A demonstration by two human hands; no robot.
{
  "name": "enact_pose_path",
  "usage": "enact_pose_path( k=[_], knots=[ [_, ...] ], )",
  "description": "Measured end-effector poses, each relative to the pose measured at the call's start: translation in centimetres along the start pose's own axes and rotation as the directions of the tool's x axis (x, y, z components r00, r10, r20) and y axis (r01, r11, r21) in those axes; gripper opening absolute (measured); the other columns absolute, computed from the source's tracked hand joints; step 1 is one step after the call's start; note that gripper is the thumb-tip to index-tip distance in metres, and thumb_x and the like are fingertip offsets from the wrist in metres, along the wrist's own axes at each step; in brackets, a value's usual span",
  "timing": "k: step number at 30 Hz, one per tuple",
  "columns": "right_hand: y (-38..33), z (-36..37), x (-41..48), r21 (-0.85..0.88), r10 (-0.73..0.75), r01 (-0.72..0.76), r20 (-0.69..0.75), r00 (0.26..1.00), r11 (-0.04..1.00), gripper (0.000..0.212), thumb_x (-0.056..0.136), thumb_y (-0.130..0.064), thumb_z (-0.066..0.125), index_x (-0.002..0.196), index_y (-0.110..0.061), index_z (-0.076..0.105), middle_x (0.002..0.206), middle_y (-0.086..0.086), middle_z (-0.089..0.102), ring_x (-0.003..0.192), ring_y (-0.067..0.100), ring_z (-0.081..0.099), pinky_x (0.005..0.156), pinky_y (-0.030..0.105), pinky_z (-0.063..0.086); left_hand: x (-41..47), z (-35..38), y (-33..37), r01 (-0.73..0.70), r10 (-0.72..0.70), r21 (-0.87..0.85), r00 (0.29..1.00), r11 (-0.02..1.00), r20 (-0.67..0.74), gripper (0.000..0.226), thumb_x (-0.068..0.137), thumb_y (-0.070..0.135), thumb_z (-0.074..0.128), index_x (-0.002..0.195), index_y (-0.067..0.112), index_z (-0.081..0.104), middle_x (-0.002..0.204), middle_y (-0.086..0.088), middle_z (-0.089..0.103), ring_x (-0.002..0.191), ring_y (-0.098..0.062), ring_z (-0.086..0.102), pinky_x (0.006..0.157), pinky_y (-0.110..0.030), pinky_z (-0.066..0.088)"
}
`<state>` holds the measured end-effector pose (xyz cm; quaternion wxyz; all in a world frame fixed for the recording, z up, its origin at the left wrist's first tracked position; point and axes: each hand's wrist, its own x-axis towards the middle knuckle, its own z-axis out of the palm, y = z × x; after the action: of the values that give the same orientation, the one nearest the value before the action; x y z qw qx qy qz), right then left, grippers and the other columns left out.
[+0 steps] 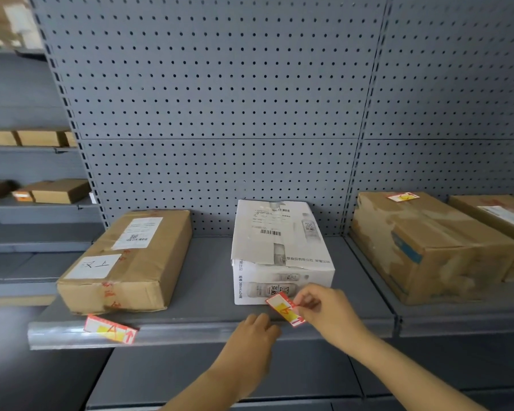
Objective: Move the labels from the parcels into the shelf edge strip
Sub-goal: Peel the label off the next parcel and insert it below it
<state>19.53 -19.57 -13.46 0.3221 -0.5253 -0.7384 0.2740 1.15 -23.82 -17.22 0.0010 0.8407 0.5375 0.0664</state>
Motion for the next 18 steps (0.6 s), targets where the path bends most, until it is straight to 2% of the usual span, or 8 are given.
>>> enact_pose_path(
  k=[4, 8, 14, 18],
  knots=[
    [0.6, 0.4, -0.1, -0.075, -0.025, 0.029, 0.052, 0.998, 0.997, 0.023, 0.077, -0.011, 0.074, 0.076, -0.032, 0.065, 0.078, -0.012, 0.068, 0.075, -0.003, 0.063, 0.069, 0.017, 0.053, -0.2, -0.2, 0.2, -0.003, 0.003, -0.003, 1.0, 1.0, -0.007, 0.044, 0.085, 0.005, 0.044, 0.128, 0.016, 0.046, 0.132, -0.005, 0.043, 0.114, -0.026, 0.042, 0.095, -0.034, 0.039],
    [0.8, 0.9, 0.0, -0.203, -0.081, 0.097, 0.087, 0.993, 0.974, 0.012, 0.079, -0.021, 0.073, 0.081, -0.03, 0.065, 0.081, -0.015, 0.06, 0.073, 0.001, 0.06, 0.065, 0.017, 0.051, -0.6, -0.4, 0.8, 0.029, -0.029, 0.002, 0.999, 1.0, -0.02, 0.053, 0.085, 0.005, 0.043, 0.137, 0.019, 0.037, 0.132, -0.005, 0.042, 0.113, -0.026, 0.042, 0.093, -0.033, 0.035],
    [0.9, 1.7, 0.2, -0.268, -0.115, 0.138, 0.098, 0.988, 0.954, 0.008, 0.081, -0.03, 0.07, 0.085, -0.03, 0.063, 0.086, -0.015, 0.06, 0.075, 0.002, 0.058, 0.069, 0.018, 0.052, -0.7, -1.2, 0.5, 0.041, -0.043, 0.032, 0.998, 0.999, 0.04, 0.043, 0.087, 0.008, 0.044, 0.129, 0.017, 0.044, 0.129, -0.005, 0.049, 0.113, -0.024, 0.047, 0.093, -0.033, 0.038],
    [0.9, 1.9, 0.4, -0.21, -0.088, 0.113, 0.125, 0.988, 0.971, 0.008, 0.078, -0.031, 0.073, 0.083, -0.03, 0.066, 0.079, -0.017, 0.061, 0.072, 0.002, 0.06, 0.065, 0.015, 0.051, -1.0, -1.9, 0.6, 0.026, -0.026, 0.013, 0.999, 1.0, 0.019, 0.041, 0.09, 0.01, 0.039, 0.129, 0.019, 0.045, 0.129, -0.003, 0.05, 0.112, -0.024, 0.049, 0.092, -0.033, 0.038]
  ],
)
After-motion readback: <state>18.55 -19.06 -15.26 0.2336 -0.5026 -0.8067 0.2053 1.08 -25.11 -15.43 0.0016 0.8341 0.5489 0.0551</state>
